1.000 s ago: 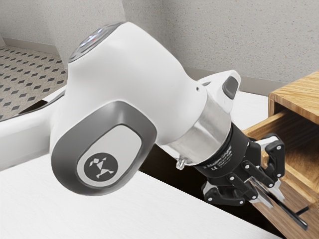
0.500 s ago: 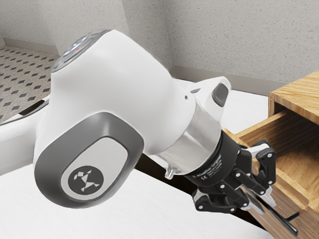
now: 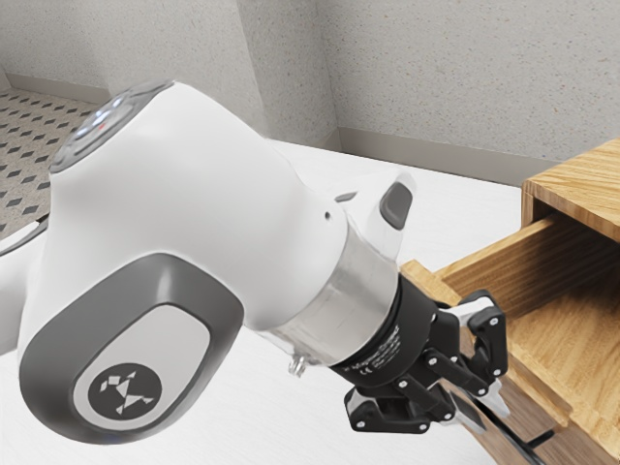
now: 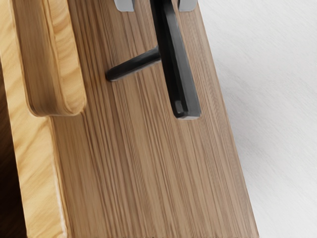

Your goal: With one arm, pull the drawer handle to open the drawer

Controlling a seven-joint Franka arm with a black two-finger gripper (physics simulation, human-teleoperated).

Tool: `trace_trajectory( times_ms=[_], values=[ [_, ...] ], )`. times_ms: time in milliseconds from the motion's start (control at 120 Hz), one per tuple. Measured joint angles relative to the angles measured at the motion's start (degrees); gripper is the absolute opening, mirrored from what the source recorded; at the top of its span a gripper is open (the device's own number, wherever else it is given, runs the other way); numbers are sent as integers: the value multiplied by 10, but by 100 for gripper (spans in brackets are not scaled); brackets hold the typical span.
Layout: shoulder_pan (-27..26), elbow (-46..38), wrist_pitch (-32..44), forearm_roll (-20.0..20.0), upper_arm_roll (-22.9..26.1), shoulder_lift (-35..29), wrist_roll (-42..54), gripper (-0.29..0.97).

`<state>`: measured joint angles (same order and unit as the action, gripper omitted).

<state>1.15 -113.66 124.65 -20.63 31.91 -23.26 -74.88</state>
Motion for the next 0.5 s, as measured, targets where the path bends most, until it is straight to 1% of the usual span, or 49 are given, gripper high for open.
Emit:
trace_trajectory(
  times_ms=[192,500],
  values=[
    [7,-17,-1,-6,1,-29,0,0],
    [9,-35,-3,-18,6,-54,1,1]
  ],
)
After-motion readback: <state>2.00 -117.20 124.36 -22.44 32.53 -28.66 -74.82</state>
